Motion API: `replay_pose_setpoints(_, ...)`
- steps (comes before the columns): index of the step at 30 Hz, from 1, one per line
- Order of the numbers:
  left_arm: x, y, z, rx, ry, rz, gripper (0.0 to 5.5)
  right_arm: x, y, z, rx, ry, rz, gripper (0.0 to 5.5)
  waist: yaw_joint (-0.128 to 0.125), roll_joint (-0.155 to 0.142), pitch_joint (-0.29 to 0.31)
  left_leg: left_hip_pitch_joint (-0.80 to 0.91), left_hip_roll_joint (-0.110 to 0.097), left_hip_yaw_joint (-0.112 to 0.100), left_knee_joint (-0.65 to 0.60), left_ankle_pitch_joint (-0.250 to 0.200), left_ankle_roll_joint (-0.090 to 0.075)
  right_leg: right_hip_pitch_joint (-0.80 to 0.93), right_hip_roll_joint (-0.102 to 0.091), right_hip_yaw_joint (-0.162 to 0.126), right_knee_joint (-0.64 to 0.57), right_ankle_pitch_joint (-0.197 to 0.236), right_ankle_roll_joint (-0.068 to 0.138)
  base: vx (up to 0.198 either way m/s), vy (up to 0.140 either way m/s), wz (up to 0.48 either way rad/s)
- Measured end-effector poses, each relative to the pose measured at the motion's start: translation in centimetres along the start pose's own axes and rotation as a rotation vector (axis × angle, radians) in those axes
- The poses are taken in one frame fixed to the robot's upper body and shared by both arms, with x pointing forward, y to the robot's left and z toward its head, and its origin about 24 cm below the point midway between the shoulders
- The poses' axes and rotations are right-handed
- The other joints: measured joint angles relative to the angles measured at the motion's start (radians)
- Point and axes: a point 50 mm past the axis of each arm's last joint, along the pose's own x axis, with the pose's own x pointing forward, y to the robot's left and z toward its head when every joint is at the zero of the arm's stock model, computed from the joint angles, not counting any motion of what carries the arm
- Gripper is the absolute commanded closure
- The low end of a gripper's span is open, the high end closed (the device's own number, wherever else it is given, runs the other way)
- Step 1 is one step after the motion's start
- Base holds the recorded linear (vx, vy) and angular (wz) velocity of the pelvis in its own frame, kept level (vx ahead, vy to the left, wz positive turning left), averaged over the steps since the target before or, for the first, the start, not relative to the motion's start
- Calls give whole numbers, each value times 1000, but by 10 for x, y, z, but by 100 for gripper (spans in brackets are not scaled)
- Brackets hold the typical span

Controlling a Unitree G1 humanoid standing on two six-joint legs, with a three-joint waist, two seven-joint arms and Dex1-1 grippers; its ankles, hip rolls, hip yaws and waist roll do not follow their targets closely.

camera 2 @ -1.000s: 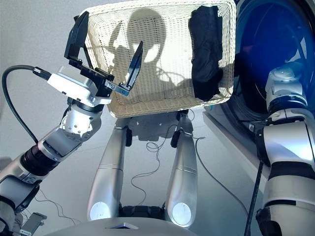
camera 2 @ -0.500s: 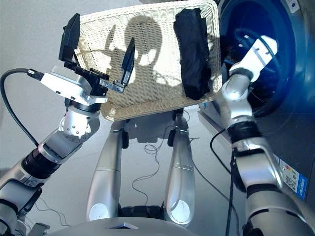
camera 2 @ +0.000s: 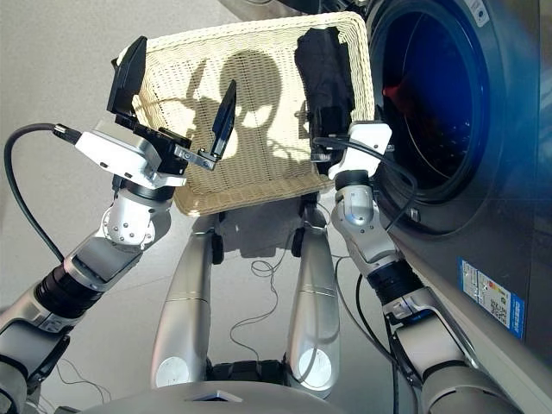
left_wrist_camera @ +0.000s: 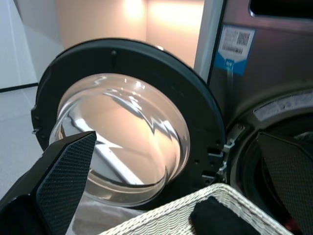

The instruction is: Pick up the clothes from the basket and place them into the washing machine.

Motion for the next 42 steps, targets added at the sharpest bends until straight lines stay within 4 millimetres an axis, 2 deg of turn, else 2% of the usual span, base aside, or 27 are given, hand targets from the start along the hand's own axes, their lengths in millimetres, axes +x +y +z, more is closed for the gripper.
replay_pose_setpoints(2,0,-1,0,-18,4,-1,0,5,-3,-10,-37,51,-7,0,8,0,0,0,4,1,10,-5,-4,-1,-1,-2,25,-14,-4,0,0,0)
replay_pose_setpoints(3,1,-1,0,-21,4,-7,0,8,-8,-16,-62,84,-21,0,20,0,0,-1,7,0,15,-9,-6,-2,0,-3,31,-16,-5,0,0,0)
replay_pose_setpoints(8,3,-4,-1,-61,1,9,0,23,-21,-29,-129,179,-80,0,48,1,0,-9,12,3,20,-12,-6,-12,3,-2,40,-21,-5,0,0,0)
replay_pose_setpoints(13,4,-7,-1,-77,-2,14,0,40,-29,-27,-155,219,-131,0,55,4,0,-34,12,0,43,-10,-9,-32,3,-8,55,-30,-10,0,0,0)
replay_pose_setpoints(16,7,-7,0,-93,-13,18,0,44,-35,-27,-159,241,-167,0,58,9,1,-54,8,-3,73,-20,-11,-49,1,-7,92,-48,-8,-5,-12,58)
replay_pose_setpoints(18,10,-6,2,-94,-22,19,0,46,-38,-26,-147,247,-183,0,61,13,0,-77,12,-4,92,-23,-11,-73,-1,-6,129,-71,-13,-15,-27,202)
replay_pose_setpoints(21,11,-5,2,-85,-24,20,0,48,-38,-24,-149,242,-179,0,78,18,0,-109,14,-6,133,-37,-20,-113,-1,-2,186,-95,-21,0,0,0)
replay_pose_setpoints(26,10,-2,2,-70,-19,21,0,53,-40,-23,-179,267,-187,0,82,22,0,-190,20,-16,216,-69,-28,-193,1,3,274,-129,-33,0,0,0)
replay_pose_setpoints(30,9,-2,1,-65,-13,21,0,52,-36,-28,-218,297,-150,0,86,23,1,-230,25,-19,251,-79,-34,-233,4,4,309,-137,-39,0,0,0)
replay_pose_setpoints(34,10,0,1,-63,-14,36,0,52,-35,-33,-235,331,-142,0,100,31,1,-246,30,-20,266,-83,-39,-254,9,7,328,-142,-44,0,0,0)
replay_pose_setpoints(42,11,1,2,-60,-18,46,0,55,-24,-35,-224,357,-135,0,101,34,2,-274,32,-19,305,-94,-43,-293,10,17,381,-162,-53,0,0,0)
